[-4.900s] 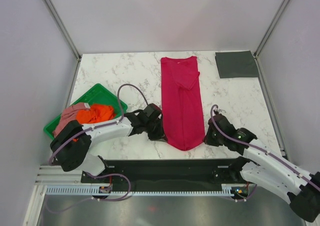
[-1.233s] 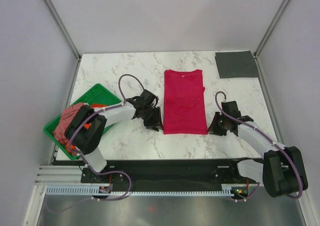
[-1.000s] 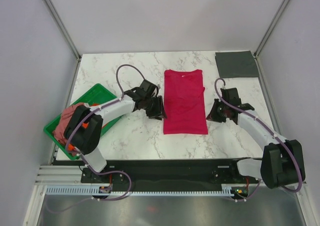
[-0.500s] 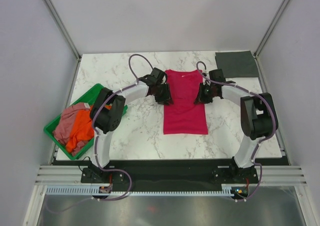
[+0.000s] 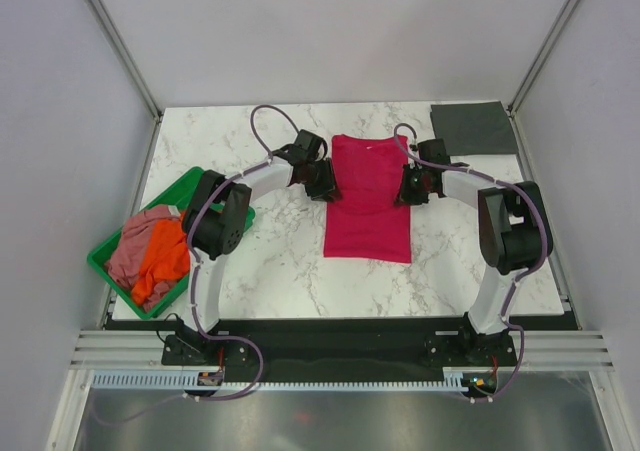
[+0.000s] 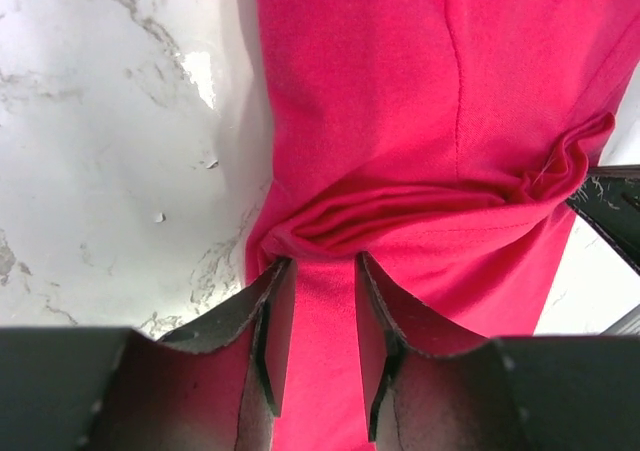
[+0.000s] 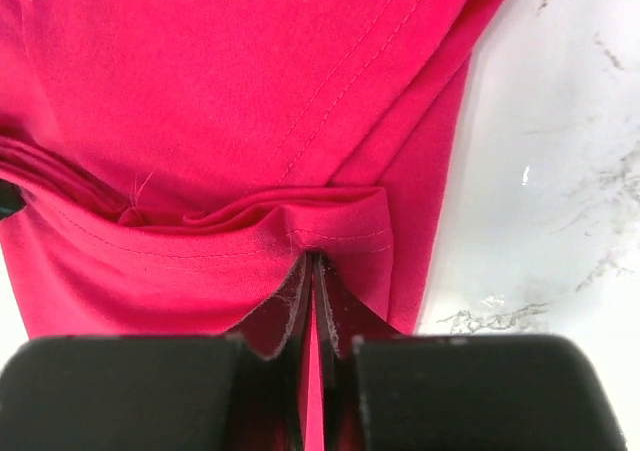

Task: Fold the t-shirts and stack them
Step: Fold the tshirt

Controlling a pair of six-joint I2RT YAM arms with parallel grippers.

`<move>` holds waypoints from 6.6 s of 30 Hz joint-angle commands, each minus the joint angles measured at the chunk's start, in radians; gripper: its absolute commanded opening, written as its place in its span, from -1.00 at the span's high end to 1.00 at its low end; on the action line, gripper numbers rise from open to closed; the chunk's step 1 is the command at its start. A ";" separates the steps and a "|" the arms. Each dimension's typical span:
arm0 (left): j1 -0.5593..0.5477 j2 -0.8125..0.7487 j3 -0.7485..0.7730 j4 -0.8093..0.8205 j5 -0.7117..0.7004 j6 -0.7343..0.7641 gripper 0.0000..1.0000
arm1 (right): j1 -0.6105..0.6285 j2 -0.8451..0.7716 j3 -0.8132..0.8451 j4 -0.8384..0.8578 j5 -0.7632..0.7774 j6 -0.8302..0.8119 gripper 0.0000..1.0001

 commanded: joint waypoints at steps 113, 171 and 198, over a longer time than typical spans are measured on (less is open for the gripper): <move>-0.048 -0.541 -0.590 0.113 0.260 -0.015 -0.16 | 0.084 -0.622 -0.321 -0.257 0.211 0.505 -0.10; -0.182 -0.591 -0.829 0.340 0.129 -0.317 0.96 | 0.084 -1.085 -0.782 -0.191 0.288 0.637 1.00; -0.181 -0.658 -0.682 0.218 0.108 -0.305 0.95 | 0.085 -1.107 -0.584 -0.184 0.363 0.522 1.00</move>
